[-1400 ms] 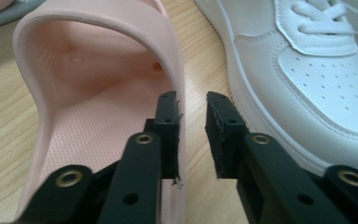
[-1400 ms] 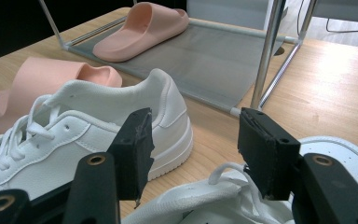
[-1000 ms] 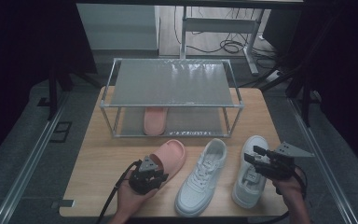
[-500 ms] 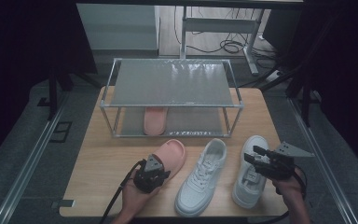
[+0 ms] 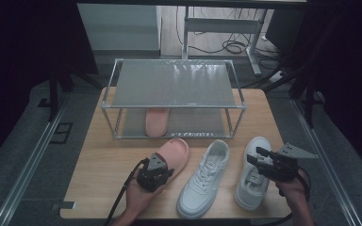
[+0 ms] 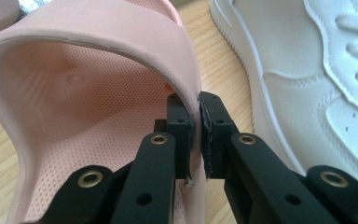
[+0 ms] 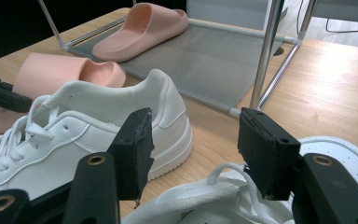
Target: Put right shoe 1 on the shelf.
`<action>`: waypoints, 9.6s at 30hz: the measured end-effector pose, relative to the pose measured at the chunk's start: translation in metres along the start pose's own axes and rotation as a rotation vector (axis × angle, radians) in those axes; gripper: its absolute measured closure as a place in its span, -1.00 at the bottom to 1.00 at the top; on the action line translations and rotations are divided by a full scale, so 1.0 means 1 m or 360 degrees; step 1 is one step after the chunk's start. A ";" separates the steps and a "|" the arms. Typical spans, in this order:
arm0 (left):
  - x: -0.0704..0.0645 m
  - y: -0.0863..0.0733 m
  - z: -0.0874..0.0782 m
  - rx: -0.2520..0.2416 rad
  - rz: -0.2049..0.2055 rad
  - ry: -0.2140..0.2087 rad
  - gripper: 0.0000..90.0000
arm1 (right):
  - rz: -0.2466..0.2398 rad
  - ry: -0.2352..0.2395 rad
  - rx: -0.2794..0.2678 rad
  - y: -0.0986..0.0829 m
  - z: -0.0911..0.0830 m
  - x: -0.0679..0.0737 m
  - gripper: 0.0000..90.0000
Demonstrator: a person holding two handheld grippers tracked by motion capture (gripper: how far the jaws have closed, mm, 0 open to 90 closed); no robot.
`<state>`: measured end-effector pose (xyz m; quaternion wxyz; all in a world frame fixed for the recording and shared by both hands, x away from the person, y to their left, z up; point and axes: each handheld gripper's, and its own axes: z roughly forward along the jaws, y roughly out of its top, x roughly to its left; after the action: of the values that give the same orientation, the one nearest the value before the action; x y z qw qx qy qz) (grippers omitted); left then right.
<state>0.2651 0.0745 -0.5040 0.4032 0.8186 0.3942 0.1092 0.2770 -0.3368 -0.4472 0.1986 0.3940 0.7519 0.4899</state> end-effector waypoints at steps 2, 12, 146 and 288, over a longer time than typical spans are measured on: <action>0.000 0.004 0.002 -0.0006 0.0008 -0.0005 0.87 | 0.0003 -0.0001 -0.0001 0.000 0.000 0.000 0.01; 0.003 0.033 0.015 -0.0039 0.0013 0.0007 0.87 | 0.0004 -0.0006 -0.0001 0.000 -0.002 -0.001 0.01; 0.054 0.023 0.029 0.0270 0.0227 -0.0008 1.00 | 0.0004 -0.0013 -0.0004 -0.001 -0.002 -0.003 0.00; 0.088 -0.048 -0.057 0.0017 -0.0208 0.0125 0.49 | -0.0032 0.0006 0.0000 0.002 -0.002 0.005 0.00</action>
<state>0.2690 0.1889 -0.5150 0.3894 0.7883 0.4630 0.1127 0.2733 -0.3342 -0.4441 0.2020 0.3855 0.7562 0.4886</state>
